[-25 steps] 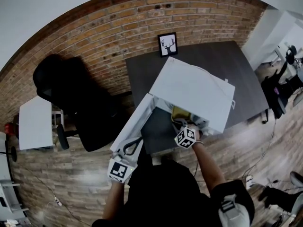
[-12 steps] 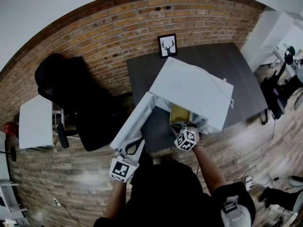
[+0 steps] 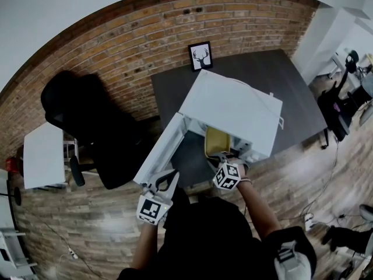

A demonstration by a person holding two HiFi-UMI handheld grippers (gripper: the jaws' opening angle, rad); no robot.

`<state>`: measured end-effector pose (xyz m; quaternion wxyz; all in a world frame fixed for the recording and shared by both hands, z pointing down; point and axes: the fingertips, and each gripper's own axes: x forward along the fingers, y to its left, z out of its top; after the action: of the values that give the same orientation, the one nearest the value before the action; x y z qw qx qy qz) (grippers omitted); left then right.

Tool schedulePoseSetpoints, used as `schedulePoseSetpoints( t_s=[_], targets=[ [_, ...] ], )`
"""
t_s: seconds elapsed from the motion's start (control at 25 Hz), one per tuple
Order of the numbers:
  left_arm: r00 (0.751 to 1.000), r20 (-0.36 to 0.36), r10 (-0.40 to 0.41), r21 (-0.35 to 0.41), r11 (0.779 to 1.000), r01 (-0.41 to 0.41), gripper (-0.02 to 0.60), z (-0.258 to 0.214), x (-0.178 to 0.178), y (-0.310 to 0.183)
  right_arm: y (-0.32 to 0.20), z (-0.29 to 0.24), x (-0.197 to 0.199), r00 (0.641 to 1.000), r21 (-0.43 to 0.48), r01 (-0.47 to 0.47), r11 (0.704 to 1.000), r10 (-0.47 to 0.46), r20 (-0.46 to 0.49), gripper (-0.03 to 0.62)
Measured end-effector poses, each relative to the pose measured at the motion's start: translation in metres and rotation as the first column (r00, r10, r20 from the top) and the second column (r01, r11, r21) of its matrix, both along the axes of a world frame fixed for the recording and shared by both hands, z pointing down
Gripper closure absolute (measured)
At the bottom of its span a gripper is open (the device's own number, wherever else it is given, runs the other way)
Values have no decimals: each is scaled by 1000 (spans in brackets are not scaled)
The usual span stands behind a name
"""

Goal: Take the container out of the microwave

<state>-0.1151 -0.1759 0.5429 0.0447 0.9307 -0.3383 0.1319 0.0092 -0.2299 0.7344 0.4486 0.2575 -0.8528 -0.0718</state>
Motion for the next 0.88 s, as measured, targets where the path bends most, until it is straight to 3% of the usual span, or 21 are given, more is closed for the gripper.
schedulePoseSetpoints(
  t_s=[0.88],
  targets=[
    [999,13,35,-19,999,-35,578,12,37,26,59,-27,6,997,5,74,997,-74,7,566]
  ],
)
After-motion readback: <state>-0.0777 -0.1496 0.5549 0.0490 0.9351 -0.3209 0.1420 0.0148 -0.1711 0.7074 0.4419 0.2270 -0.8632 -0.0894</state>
